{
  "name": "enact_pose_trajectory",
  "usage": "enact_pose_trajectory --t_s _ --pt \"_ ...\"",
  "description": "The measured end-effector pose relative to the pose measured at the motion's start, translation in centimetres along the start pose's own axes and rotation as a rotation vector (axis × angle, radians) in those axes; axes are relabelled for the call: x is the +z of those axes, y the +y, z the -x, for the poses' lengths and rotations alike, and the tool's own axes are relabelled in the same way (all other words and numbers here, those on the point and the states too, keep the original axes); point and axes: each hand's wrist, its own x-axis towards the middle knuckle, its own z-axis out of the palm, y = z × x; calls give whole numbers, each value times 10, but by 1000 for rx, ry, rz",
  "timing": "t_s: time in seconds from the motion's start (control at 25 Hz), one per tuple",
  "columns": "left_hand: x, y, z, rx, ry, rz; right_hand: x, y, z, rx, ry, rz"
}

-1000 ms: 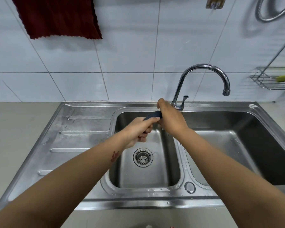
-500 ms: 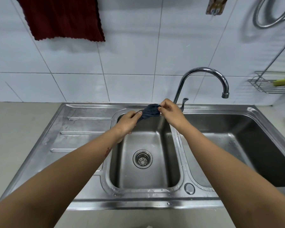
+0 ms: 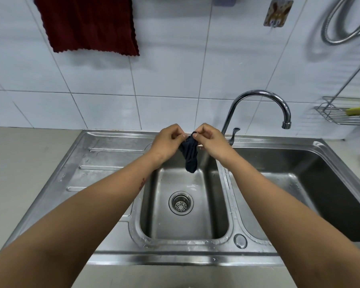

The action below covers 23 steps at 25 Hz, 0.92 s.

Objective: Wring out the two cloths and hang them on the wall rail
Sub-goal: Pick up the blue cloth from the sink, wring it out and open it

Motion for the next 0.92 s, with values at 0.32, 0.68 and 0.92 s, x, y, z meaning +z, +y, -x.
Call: enact_pose_trajectory --t_s 0.32,0.68,0.92 --pt "-9 0 -1 -153 -134 5 -14 8 -2 58 139 -139" --pt "-9 10 -7 25 -31 120 -24 20 -1 135 227 291" --pt "-10 19 -11 116 -75 114 -11 3 -4 17 11 392"
